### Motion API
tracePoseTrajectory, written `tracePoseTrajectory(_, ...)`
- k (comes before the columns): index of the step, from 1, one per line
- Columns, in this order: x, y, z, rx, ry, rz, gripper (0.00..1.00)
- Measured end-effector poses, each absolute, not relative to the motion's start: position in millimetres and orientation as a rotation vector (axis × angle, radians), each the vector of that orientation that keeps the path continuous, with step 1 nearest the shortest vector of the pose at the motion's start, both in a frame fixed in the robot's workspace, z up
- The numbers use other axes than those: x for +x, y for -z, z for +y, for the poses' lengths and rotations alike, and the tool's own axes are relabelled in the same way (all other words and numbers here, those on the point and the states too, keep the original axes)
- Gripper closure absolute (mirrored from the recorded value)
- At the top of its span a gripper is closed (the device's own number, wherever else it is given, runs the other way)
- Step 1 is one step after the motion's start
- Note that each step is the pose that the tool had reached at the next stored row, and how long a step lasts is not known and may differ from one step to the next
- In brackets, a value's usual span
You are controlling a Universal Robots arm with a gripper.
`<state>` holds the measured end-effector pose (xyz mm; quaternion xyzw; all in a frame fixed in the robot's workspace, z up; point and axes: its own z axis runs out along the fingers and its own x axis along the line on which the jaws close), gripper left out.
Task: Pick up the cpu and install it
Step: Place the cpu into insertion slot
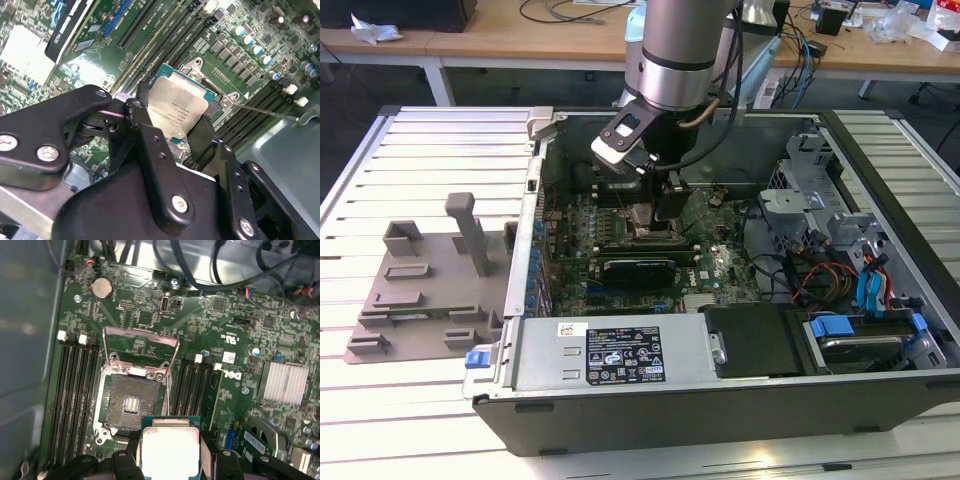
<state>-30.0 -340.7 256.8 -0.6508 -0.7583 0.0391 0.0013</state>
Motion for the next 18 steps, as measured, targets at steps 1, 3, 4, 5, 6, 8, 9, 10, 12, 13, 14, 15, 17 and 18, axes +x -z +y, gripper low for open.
tracePoseTrajectory(1, -30, -257, -341, -2.074, -0.122, -2.351, 0.45)
tracePoseTrajectory(3, -30, -257, -341, -2.084, -0.122, -2.342, 0.45)
tracePoseTrajectory(4, -30, -257, -341, -2.084, -0.122, -2.342, 0.45)
tracePoseTrajectory(5, -30, -257, -341, -2.084, -0.122, -2.342, 0.45)
tracePoseTrajectory(6, -30, -256, -341, -2.084, -0.122, -2.342, 0.45)
tracePoseTrajectory(8, -30, -255, -341, -2.084, -0.122, -2.342, 0.45)
tracePoseTrajectory(9, -30, -253, -341, -2.084, -0.122, -2.342, 0.45)
tracePoseTrajectory(10, -29, -252, -341, -2.084, -0.122, -2.342, 0.45)
tracePoseTrajectory(12, -29, -250, -340, -2.085, -0.122, -2.342, 0.45)
tracePoseTrajectory(13, -28, -249, -340, -2.085, -0.122, -2.342, 0.45)
tracePoseTrajectory(14, -28, -247, -339, -2.084, -0.122, -2.342, 0.45)
tracePoseTrajectory(15, -28, -246, -339, -2.084, -0.122, -2.342, 0.45)
tracePoseTrajectory(17, -28, -243, -338, -2.084, -0.122, -2.342, 0.45)
tracePoseTrajectory(18, -28, -242, -338, -2.085, -0.122, -2.341, 0.45)
